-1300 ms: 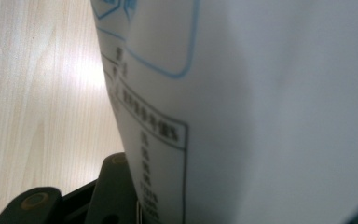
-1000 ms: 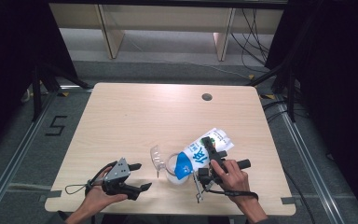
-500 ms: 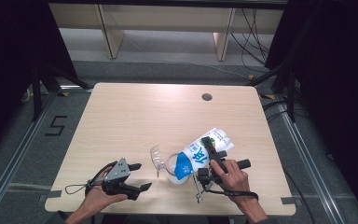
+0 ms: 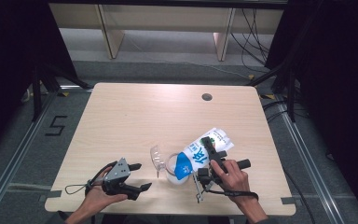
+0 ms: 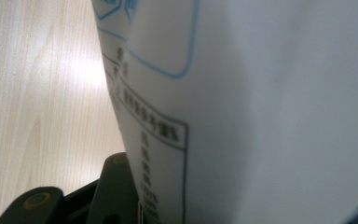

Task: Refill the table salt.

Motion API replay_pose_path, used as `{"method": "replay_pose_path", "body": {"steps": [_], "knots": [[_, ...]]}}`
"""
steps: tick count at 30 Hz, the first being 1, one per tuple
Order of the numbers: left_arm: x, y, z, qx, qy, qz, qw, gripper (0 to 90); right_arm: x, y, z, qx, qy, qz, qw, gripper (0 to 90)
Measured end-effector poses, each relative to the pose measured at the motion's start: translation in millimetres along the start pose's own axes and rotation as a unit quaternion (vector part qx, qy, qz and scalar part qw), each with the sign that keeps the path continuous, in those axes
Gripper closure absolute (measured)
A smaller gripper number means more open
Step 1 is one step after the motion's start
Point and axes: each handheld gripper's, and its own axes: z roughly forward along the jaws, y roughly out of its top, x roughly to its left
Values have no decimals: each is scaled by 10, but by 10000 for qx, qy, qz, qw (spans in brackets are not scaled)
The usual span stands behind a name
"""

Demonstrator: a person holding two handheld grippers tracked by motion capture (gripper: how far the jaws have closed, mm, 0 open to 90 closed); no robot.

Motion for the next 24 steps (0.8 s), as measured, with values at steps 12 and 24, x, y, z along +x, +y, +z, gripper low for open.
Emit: {"method": "replay_pose_path", "body": {"steps": [12, 24], "knots": [[1, 0, 0, 4, 0, 3, 10000, 207, -4, 1, 12, -87, -31, -71, 9999, 592], [-17, -5, 9, -39, -4, -133, 9999, 207, -14, 1, 4, -33, 4, -106, 9999, 601]]}}
